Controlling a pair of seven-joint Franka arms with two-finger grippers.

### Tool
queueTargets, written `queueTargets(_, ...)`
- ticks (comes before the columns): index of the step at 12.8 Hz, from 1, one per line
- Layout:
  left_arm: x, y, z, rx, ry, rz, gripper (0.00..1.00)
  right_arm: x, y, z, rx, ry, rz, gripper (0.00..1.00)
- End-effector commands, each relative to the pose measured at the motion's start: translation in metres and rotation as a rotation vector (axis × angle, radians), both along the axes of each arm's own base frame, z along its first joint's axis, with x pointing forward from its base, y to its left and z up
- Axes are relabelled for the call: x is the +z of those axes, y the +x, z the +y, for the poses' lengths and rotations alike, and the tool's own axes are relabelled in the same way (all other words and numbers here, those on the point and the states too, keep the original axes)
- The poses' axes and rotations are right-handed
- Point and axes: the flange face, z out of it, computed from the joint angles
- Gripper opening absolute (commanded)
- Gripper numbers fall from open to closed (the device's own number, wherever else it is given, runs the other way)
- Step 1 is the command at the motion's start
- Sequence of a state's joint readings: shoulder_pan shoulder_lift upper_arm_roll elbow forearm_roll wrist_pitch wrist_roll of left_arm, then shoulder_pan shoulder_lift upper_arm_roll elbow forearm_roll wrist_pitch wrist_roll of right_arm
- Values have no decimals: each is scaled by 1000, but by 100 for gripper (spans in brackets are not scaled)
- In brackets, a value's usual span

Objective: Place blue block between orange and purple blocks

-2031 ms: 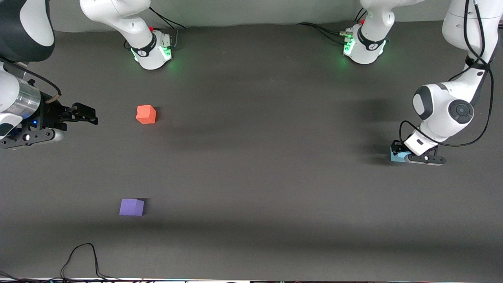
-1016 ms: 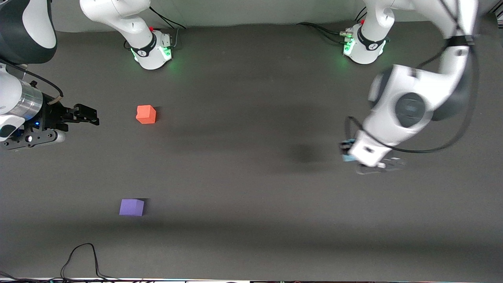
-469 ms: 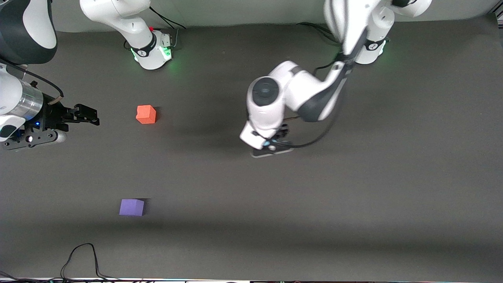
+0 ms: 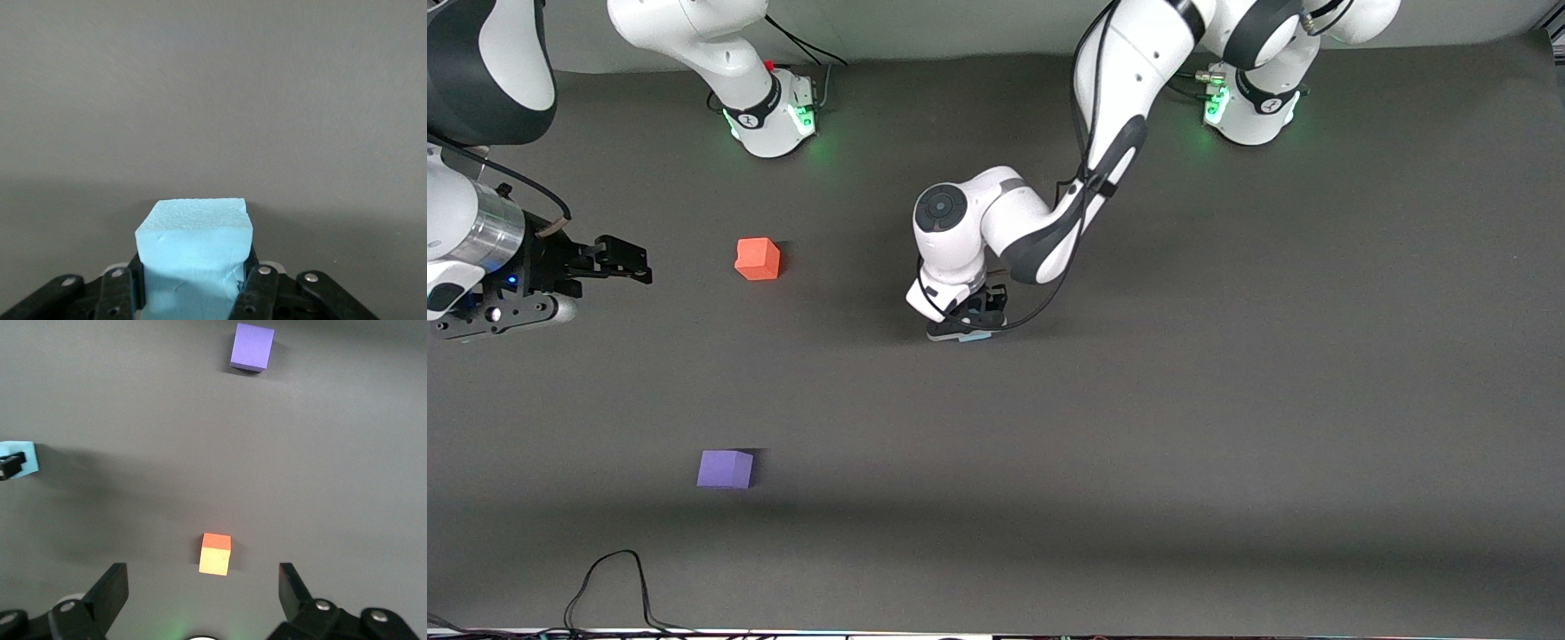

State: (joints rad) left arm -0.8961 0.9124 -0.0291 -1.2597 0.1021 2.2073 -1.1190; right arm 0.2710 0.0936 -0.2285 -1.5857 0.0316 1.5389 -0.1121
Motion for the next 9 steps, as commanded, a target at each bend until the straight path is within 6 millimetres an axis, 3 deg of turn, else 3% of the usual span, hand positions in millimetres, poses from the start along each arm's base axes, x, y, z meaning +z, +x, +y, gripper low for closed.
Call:
queueTargets(1, -11, 4, -6, 10, 1, -31, 55, 0, -1, 0, -9, 2, -10, 100)
queueTargets(2, -12, 4, -5, 8, 2, -32, 74, 1, 0, 0, -9, 2, -11, 100)
queueTargets(3, -10, 6, -5, 2, -1, -33, 100, 1, 0, 0, -9, 2, -11, 100)
queueTargets(4, 0, 10, -1, 9, 7, -30, 100, 2, -1, 0, -8, 3, -13, 100)
queueTargets(6, 44, 33, 20, 45, 16, -8, 100, 2, -1, 0, -8, 3, -13, 100)
queueTargets(8, 106, 60, 50, 72, -17, 32, 100, 2, -1, 0, -8, 3, -13, 100)
queueTargets(9, 141, 75, 75, 72, -36, 61, 100, 0, -1, 0, -8, 2, -10, 100)
